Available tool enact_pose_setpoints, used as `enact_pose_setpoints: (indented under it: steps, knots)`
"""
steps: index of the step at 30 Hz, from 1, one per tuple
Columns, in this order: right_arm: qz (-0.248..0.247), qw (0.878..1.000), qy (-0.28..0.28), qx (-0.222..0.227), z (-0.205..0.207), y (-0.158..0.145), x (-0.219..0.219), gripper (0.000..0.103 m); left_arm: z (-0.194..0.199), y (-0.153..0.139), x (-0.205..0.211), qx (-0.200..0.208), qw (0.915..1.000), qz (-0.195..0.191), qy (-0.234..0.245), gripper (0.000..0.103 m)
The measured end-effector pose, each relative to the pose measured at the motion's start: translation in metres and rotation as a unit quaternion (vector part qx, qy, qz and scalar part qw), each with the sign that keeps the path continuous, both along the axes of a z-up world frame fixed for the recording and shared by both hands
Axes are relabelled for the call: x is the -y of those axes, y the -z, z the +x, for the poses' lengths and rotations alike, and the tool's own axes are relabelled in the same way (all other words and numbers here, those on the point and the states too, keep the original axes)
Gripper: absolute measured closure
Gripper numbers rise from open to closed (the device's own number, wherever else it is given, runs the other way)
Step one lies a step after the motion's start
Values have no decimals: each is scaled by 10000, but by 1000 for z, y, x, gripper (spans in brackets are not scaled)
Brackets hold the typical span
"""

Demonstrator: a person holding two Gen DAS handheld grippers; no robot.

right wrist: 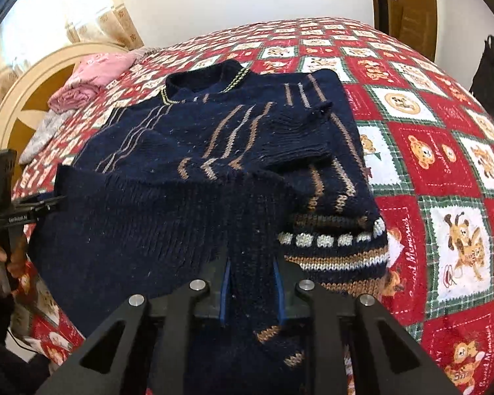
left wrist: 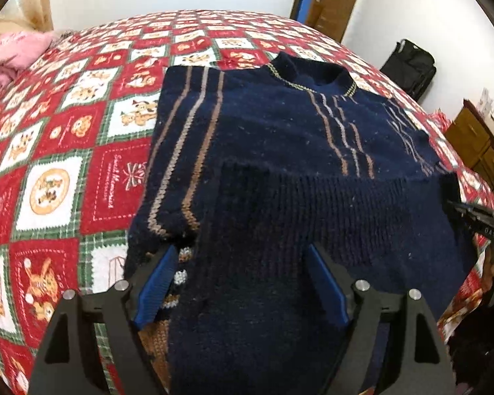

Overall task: Fold small clothes
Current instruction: 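Grasp the folded sweater near its middle with both tools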

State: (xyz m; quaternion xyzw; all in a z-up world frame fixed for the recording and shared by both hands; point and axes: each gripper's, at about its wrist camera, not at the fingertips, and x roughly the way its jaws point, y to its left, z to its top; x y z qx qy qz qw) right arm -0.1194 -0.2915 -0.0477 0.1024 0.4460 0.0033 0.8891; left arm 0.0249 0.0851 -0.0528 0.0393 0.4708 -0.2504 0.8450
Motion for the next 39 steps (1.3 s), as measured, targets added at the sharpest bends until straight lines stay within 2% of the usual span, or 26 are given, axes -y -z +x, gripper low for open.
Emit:
enact_pose_setpoints:
  steps: [3,5,6,8,9,11,13,14,16,18,19,21,22,23,25,27,30,32,35,39]
  knots:
    - [277,9995,96,111,2,2,6,81,-1,-1,2,49,10000,-30,8,32]
    - [420,9989,146,148,4,4,8,80,-2,-2,0,99,9999,6,-17,43]
    - [487,9986,157,153,4,5,9,80,-2,-2,-3,94,9999,-48,-18,45]
    - [520,9984,154,140,2,4,8,80,0,-2,-10,74,9998,-133,-88,59]
    - [523,9984,163,121,2,3,7,80,1,-3,-12,53,9997,-191,-127,62]
    - [425,9989,181,91,4,2,4,82,3,-3,-19,-14,9991,-350,-235,81]
    - [140,9998,149,77,4,1,-4,85,1,-5,-20,-109,9979,-624,-157,94]
    - [73,9999,119,80,3,0,-6,86,-1,-5,-18,-122,9977,-656,-85,94]
    - [-33,9999,75,79,3,0,-9,86,-9,-4,-8,175,9995,-244,-45,94]
    - [56,9999,115,90,3,1,-6,86,-11,-2,-2,378,9993,-39,-6,92]
    - [121,9998,134,95,2,1,-5,85,-9,-1,-2,406,9992,-33,-30,88]
    - [248,9995,160,118,1,3,-2,85,-3,-1,-4,379,9992,-7,-109,76]
    - [289,9994,163,127,1,3,0,85,0,-1,-5,353,9993,8,-151,65]
    - [347,9992,171,131,2,3,1,84,3,0,-8,301,9994,-32,-191,61]
    - [420,9988,194,132,3,4,3,84,9,0,-11,157,9995,-196,-183,59]
    - [417,9988,209,134,5,4,2,84,9,1,-8,154,9997,-166,-132,58]
    - [219,9994,174,180,6,4,-4,84,4,1,-3,267,9996,-75,-42,66]
    - [49,9997,152,180,5,3,-8,84,2,1,-2,170,9995,-257,9,84]
    - [-193,9997,73,150,3,-2,-17,91,-2,1,-4,156,9992,-369,-73,90]
    - [-201,9986,-132,461,-10,-29,-27,92,-9,-4,-12,-6,9973,-708,-166,95]
